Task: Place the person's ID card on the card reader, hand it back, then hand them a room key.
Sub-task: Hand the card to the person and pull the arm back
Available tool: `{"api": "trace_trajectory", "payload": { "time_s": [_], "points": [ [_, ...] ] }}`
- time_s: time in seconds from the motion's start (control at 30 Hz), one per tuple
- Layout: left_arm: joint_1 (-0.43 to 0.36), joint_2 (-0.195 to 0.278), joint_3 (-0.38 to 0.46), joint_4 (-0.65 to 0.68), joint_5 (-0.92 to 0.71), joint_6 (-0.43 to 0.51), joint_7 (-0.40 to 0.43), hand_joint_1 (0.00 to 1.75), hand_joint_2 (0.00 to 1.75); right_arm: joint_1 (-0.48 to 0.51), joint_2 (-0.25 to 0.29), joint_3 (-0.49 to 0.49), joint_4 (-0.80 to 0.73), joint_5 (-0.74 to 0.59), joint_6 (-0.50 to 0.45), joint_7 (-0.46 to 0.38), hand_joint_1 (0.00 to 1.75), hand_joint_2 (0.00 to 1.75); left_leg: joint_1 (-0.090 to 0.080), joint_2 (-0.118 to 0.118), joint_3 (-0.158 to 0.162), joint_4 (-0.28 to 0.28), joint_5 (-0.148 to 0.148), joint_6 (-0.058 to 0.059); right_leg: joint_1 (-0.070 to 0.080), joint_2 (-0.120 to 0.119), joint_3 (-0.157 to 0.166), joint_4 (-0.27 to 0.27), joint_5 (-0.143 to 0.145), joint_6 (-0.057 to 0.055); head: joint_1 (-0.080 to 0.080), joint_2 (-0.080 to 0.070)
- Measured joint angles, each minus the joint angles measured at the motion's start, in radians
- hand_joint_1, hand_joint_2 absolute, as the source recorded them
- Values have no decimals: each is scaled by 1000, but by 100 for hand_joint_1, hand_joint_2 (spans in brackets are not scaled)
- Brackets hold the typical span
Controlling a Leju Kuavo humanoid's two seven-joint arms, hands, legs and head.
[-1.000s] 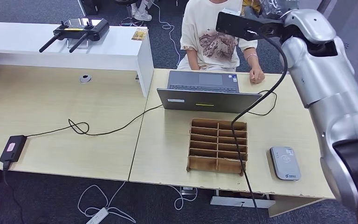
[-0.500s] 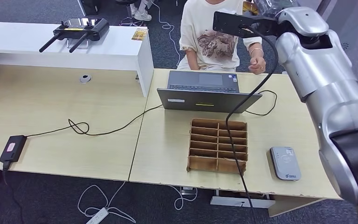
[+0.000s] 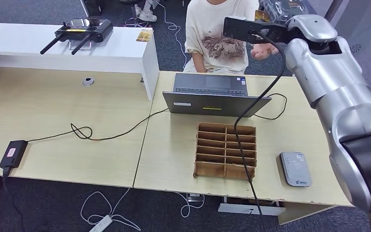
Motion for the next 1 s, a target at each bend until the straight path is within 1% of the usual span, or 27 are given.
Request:
{"api": "trace_trajectory", "payload": {
  "time_s": [0.3, 0.37, 0.4, 0.43, 0.5, 0.53, 0.6, 0.83, 1.0],
  "points": [
    [0, -1, 0, 0, 6, 3, -6, 0, 0, 1, 0, 0, 14, 0, -4, 12, 175, 175, 0, 0, 0, 0, 0, 0, 0, 0, 0, 0, 0, 0, 0, 0],
    [0, -1, 0, 0, 8, 3, -10, 0, 0, 2, 0, 0, 17, 1, -5, 14, 166, 175, 0, 0, 0, 0, 0, 0, 0, 0, 0, 0, 0, 0, 0, 0],
    [0, -1, 0, 0, 9, 3, -10, 0, 0, 3, 0, 0, 17, 1, -6, 15, 147, 175, 0, 0, 0, 0, 0, 0, 0, 0, 0, 0, 0, 0, 0, 0],
    [0, -1, 0, 0, 9, 2, -10, 0, 0, 4, 0, 0, 17, 1, -6, 16, 106, 175, 0, 0, 0, 0, 0, 0, 0, 0, 0, 0, 0, 0, 0, 0],
    [0, -1, 0, 0, 10, 2, -10, 0, 0, 7, 0, 0, 17, 3, -8, 18, 31, 175, 0, 0, 0, 0, 0, 0, 0, 0, 0, 0, 0, 0, 0, 0],
    [0, 0, 0, 0, 10, 2, -10, 0, 0, 8, 0, 0, 17, 4, -8, 19, 6, 175, 0, 0, 0, 0, 0, 0, 0, 0, 0, 0, 0, 0, 0, 0],
    [0, 0, 0, 0, 10, 1, -10, 0, 0, 10, 0, 0, 17, 5, -10, 22, 0, 175, 0, 0, 0, 0, 0, 0, 0, 0, 0, 0, 0, 0, 0, 0],
    [0, 0, 0, 0, 9, 0, -9, 0, 0, 12, 0, -3, 16, 2, -37, 27, 0, 175, 0, 0, 0, 0, 0, 0, 0, 0, 0, 0, 0, 0, 0, 0],
    [0, -1, 0, 0, 7, 1, -9, 0, 0, 16, -4, -30, 5, -34, -79, 17, 0, 175, 0, 0, 0, 0, 0, 0, 0, 0, 0, 0, 0, 0, 0, 0]
  ]
}}
